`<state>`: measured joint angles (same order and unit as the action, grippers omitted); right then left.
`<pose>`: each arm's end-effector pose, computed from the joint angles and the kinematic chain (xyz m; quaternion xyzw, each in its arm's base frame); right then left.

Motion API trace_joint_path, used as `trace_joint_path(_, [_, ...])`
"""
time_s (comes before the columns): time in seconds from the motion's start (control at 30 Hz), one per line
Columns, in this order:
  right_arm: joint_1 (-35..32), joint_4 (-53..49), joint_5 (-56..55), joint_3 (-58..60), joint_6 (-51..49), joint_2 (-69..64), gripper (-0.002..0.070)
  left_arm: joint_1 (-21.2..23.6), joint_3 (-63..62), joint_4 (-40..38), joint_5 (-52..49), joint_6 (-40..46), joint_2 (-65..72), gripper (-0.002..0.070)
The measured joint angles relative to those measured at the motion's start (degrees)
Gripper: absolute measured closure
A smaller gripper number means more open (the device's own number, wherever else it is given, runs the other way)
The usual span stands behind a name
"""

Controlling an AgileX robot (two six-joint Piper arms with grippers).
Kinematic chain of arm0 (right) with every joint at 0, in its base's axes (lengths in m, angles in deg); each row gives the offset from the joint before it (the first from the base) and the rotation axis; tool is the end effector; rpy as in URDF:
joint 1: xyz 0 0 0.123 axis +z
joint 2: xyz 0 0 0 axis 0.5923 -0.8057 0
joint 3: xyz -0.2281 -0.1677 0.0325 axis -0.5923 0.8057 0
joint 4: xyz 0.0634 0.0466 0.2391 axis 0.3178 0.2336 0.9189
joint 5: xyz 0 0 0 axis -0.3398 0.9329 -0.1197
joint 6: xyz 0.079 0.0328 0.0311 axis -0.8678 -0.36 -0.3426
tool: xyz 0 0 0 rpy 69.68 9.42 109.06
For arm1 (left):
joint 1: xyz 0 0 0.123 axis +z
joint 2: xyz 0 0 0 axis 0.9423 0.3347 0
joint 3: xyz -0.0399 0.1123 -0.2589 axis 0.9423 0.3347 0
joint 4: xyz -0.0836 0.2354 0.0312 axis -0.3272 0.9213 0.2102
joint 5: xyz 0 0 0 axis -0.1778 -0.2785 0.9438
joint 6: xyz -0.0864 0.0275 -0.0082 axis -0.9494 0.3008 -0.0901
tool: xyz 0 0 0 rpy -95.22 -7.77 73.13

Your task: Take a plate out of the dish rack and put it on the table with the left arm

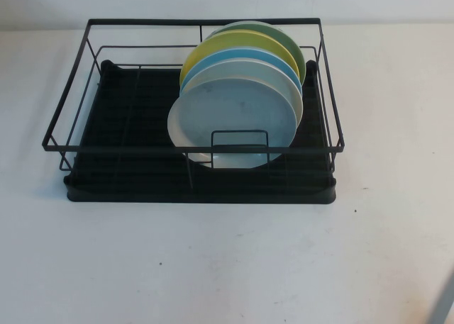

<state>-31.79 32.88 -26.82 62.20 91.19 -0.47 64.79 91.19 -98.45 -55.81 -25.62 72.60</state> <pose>0.0520 0.0126 0.1727 0.0126 0.7981 0.1148 0.5914 0.0564 -0.0059 0.2047 -0.1916 0.6569 -0.2744 0.6756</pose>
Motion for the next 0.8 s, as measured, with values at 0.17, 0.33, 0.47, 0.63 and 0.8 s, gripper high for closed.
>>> trace_joint_path(0.17, [0.00, 0.00, 0.00, 0.00, 0.00, 0.00, 0.0696, 0.00, -0.13, -0.37, 1.84, 0.00, 0.00, 0.0679])
trace_joint_path(0.33, [0.00, 0.00, 0.00, 0.00, 0.00, 0.00, 0.0696, 0.10, -9.81, 3.33, -15.66, 5.34, 5.01, 0.0679])
trace_joint_path(0.47, [0.00, 0.00, 0.00, 0.00, 0.00, 0.00, 0.0696, 0.10, -22.37, 7.03, -29.07, 15.88, 15.32, 0.0679])
trace_joint_path(0.63, [0.00, 0.00, 0.00, 0.00, 0.00, 0.00, 0.0696, 0.10, -40.07, 7.50, -42.33, 33.61, 29.12, 0.0679])
trace_joint_path(0.8, [0.00, 0.00, 0.00, 0.00, 0.00, 0.00, 0.0696, 0.10, -53.07, 3.62, -51.08, 48.34, 43.16, 0.0679])
